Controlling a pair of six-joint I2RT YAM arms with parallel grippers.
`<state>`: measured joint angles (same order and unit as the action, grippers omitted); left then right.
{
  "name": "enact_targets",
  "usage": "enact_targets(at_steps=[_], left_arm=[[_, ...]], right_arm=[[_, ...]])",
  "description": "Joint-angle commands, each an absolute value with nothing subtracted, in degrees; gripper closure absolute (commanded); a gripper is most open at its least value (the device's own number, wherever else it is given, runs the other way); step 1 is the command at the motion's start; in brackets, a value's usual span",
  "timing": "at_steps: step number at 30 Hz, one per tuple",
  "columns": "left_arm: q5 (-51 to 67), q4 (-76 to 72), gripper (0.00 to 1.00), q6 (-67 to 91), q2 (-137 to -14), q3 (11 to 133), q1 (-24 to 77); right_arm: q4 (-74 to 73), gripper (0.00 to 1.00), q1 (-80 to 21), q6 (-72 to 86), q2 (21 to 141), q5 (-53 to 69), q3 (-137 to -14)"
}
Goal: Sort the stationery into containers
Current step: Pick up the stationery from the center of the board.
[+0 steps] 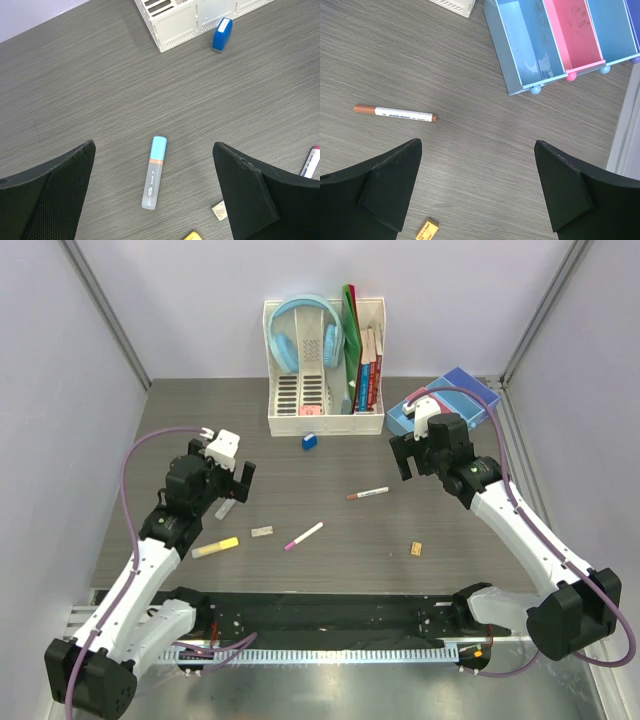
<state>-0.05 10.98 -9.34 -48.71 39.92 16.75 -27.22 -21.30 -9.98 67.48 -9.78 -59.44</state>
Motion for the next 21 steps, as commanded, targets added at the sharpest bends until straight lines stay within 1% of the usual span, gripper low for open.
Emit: enact_targets(at_steps=[1, 19, 21], left_arm=[[-0.4, 7.8, 0.0, -8.9, -49.0, 39.7, 16.6], [-0.4, 7.1, 0.0, -8.9, -49.4, 38.9, 16.5], [2.1, 6.6, 0.0, -8.8, -49.8, 38.9, 16.5]], right_arm=[[-24.8, 0.0, -21.5, -9.8, 65.6, -10.6, -59.2], [-24.8, 0.0, -21.5, -10.9, 65.4, -10.5, -58.9], [-24.9, 0.0, -21.5, -10.9, 65.5, -10.8, -58.9]])
